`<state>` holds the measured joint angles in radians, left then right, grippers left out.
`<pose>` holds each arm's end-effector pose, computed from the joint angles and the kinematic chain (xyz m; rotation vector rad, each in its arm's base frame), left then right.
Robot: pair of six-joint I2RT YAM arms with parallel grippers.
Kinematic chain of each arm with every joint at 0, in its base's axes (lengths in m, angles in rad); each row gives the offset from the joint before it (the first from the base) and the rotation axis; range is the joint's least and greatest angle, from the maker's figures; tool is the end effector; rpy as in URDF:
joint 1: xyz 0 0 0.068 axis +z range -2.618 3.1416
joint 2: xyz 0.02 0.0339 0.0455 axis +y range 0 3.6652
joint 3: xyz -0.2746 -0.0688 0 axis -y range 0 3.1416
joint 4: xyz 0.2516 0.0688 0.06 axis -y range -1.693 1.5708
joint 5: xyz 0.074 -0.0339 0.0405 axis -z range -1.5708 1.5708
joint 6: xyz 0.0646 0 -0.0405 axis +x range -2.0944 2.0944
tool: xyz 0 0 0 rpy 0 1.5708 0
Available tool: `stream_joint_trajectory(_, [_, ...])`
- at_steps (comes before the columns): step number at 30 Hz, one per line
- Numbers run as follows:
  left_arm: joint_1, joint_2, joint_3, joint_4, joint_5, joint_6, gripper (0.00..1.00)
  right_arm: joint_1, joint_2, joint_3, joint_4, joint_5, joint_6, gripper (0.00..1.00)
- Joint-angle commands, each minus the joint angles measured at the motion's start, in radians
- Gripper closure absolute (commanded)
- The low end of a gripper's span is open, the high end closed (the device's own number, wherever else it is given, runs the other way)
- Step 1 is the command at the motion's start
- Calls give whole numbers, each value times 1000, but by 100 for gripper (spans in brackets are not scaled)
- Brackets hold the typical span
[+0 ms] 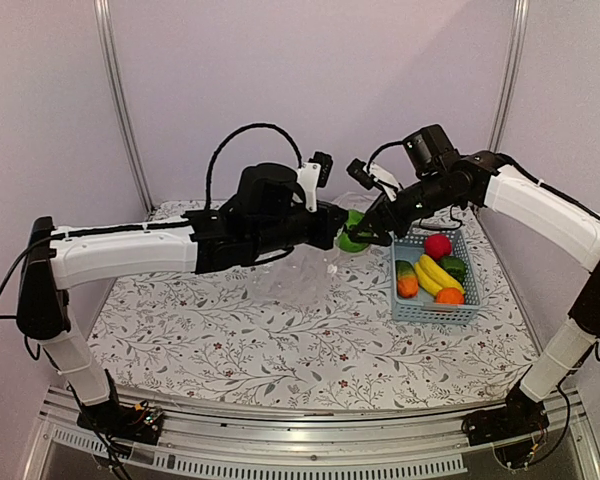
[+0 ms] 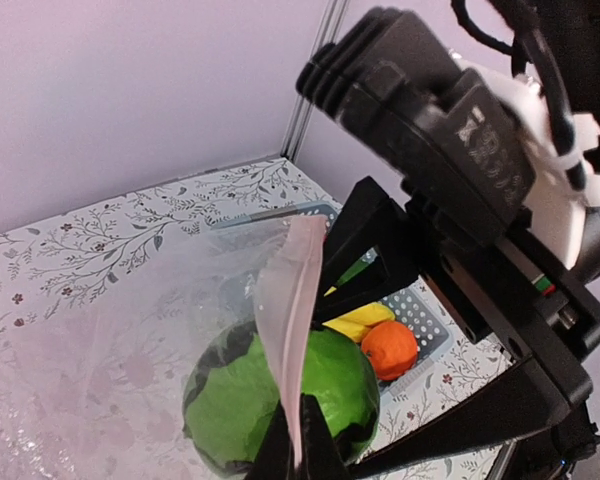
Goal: Place the food in the zip-top bag and seal the zipper
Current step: Place the fake fruit in the zipper food storage bag, then adjust the zipper food storage bag at the center of the board.
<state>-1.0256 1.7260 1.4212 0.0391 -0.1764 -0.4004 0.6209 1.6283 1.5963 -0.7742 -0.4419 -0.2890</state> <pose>0.2447 -0.3816 0.3304 0.4649 1.8584 -0.8276 0.2937 0.2440 0.3440 -1.2353 2.0375 0.6833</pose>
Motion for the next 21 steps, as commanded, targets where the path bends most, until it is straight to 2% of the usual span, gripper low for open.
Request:
stream_joint_trajectory(1, [7, -15, -34, -13, 17, 7, 100, 7, -46, 16, -4, -7, -7, 19])
stream_joint_trajectory(4, [28, -26, -68, 6, 47, -10, 100, 7, -67, 19, 6, 6, -8, 14])
stream_joint_trajectory(7, [49, -30, -89, 24, 101, -29, 100, 7, -65, 20, 21, 55, -15, 13])
stream_joint_trajectory(12, [79, -44, -92, 2, 110, -27, 100, 7, -62, 45, -17, 42, -42, 12])
stream_joint_trajectory(14, [91, -57, -80, -26, 117, -6, 100, 7, -100, 12, -15, 52, -75, 19])
stream_joint_trajectory(17, [110, -68, -70, -75, 138, 17, 99, 7, -145, -73, 19, 94, -139, 34])
stream_joint_trajectory(21, [119, -73, -77, -81, 140, 12, 100, 6, -169, -158, 79, 155, -75, 40])
